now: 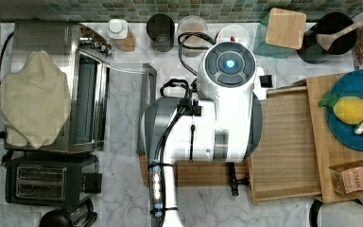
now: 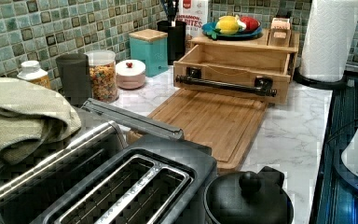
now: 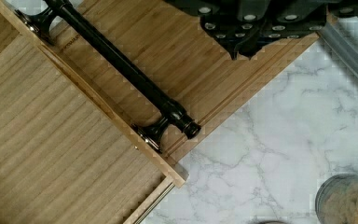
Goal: Close the drawer.
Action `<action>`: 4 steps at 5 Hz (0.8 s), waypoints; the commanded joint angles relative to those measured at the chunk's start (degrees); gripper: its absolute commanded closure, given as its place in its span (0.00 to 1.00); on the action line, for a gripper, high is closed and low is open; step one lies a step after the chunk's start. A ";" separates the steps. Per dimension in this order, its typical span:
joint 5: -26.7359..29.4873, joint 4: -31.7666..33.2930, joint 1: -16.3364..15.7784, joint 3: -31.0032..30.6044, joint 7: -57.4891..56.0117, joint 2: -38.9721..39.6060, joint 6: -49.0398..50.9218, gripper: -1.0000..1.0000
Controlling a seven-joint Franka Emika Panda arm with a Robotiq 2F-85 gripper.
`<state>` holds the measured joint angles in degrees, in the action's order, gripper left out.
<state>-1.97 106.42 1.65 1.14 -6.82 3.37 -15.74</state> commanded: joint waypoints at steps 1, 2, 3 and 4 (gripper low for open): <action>-0.03 0.55 0.06 -0.01 0.00 0.01 -0.01 1.00; 0.07 5.46 0.13 -0.16 -4.74 -2.63 -3.60 1.00; 2.42 9.39 0.03 -0.54 -9.69 -4.55 -5.37 1.00; 3.64 16.17 -0.57 -0.93 -16.19 -7.90 -11.72 1.00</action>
<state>-1.70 117.61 1.69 1.21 -17.35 0.49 -24.40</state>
